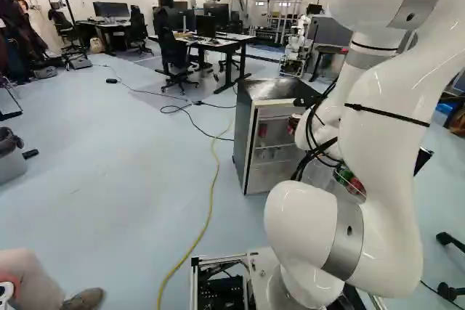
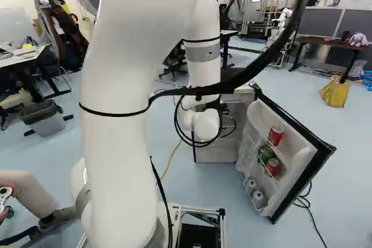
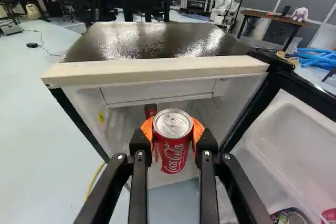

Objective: Grab a drink from the fridge

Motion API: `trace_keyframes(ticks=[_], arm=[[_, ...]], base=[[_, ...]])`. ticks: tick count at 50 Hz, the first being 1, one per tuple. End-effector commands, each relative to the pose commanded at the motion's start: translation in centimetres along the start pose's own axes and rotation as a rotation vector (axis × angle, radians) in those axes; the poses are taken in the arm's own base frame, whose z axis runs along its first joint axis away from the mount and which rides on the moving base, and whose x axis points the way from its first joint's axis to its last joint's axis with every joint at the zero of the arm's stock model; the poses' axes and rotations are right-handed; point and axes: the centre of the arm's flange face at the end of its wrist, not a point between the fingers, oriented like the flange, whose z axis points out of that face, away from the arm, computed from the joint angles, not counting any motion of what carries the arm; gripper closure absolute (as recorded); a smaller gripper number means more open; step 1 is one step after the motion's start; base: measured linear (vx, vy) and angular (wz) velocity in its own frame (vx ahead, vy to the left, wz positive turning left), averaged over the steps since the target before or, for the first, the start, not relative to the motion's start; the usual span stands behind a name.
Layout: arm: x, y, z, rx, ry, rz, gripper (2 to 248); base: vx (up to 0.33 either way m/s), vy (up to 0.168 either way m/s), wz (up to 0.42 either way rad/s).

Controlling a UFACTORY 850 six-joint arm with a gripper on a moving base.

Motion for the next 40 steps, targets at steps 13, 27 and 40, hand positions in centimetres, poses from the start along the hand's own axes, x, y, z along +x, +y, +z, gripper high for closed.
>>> trace_keyframes(ticks=[13,27,40], arm=[[1.1,-0.5,-1.3,-0.018,0.014,-0.001,157],[2.2,-0.7,-2.3,-0.04,0.028,-0.003,157],[3.2,-0.5,-2.9,-0.065,0.033,-0.001,157]], base=[[0.0,0.0,0.0],[0.0,0.0,0.0],[0.0,0.0,0.0]])
